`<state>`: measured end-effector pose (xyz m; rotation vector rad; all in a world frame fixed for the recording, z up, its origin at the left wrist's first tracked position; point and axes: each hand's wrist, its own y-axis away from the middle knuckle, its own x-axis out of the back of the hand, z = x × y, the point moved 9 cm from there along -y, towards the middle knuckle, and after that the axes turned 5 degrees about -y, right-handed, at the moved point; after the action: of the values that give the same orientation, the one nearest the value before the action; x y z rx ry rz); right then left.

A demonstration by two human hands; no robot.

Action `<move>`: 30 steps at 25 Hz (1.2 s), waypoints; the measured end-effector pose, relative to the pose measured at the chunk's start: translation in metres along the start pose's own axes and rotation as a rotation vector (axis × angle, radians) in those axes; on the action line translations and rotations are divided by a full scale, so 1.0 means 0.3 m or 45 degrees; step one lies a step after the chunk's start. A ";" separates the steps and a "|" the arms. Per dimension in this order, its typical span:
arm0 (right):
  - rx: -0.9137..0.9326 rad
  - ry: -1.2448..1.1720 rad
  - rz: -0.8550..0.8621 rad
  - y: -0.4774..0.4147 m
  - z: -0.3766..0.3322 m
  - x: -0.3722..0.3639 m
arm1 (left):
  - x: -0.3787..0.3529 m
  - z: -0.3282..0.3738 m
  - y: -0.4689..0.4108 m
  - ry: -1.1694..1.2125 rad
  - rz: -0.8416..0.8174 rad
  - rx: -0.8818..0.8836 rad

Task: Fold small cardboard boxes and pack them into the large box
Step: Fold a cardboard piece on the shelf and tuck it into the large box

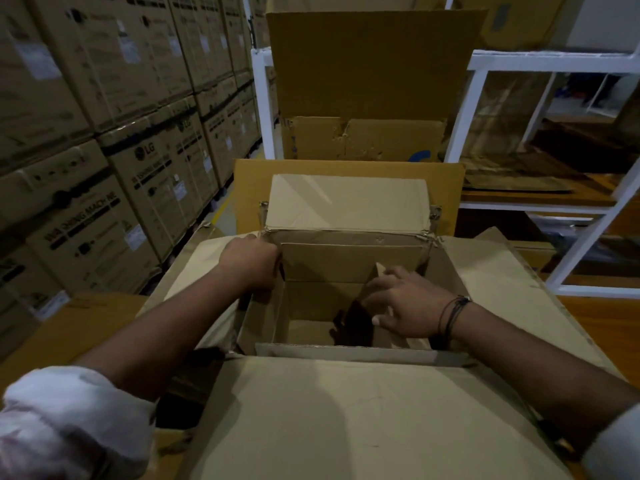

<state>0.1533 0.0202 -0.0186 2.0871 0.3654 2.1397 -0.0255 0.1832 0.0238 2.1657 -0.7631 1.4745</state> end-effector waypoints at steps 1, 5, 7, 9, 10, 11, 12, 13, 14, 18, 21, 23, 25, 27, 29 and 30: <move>0.063 -0.023 -0.074 -0.002 -0.028 -0.020 | -0.013 -0.003 0.004 -0.013 -0.005 0.000; 0.059 0.124 -0.309 0.003 -0.048 -0.092 | -0.014 -0.001 0.008 0.044 0.078 0.007; -0.032 0.202 -0.244 0.015 -0.025 -0.058 | 0.003 0.010 0.010 0.108 0.137 0.000; -0.097 0.203 -0.136 0.039 0.000 -0.006 | 0.016 0.033 0.012 0.170 0.174 -0.023; -0.114 0.204 -0.088 0.052 0.012 0.017 | 0.021 0.044 0.012 0.197 0.184 -0.034; -0.129 0.210 -0.045 0.068 0.025 0.034 | 0.025 0.056 0.012 0.215 0.193 -0.043; -0.146 0.222 -0.010 0.084 0.041 0.047 | 0.029 0.066 0.011 0.224 0.198 -0.049; -0.166 0.230 0.017 0.100 0.060 0.056 | 0.030 0.074 0.010 0.230 0.199 -0.054; -0.193 0.229 0.031 0.116 0.081 0.060 | 0.033 0.080 0.008 0.236 0.202 -0.058; -0.266 0.232 0.043 0.159 0.152 0.067 | 0.050 0.090 0.008 0.250 0.223 -0.078; -0.257 0.215 0.065 0.166 0.164 0.062 | 0.062 0.097 0.014 0.266 0.216 -0.082; -0.238 0.191 0.096 0.164 0.160 0.065 | 0.072 0.103 0.018 0.277 0.217 -0.084; -0.223 0.172 0.117 0.161 0.157 0.071 | 0.076 0.111 0.022 0.301 0.207 -0.087; -0.214 0.153 0.123 0.159 0.154 0.074 | 0.073 0.120 0.025 0.304 0.191 -0.095; -0.203 0.133 0.134 0.157 0.148 0.072 | 0.068 0.132 0.031 0.299 0.174 -0.110; -0.197 0.126 0.137 0.155 0.144 0.068 | 0.066 0.138 0.035 0.302 0.166 -0.117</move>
<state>0.1992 -0.0158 0.0139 1.9637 0.0950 2.2576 0.0031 0.1459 0.0280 1.8625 -0.8811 1.6886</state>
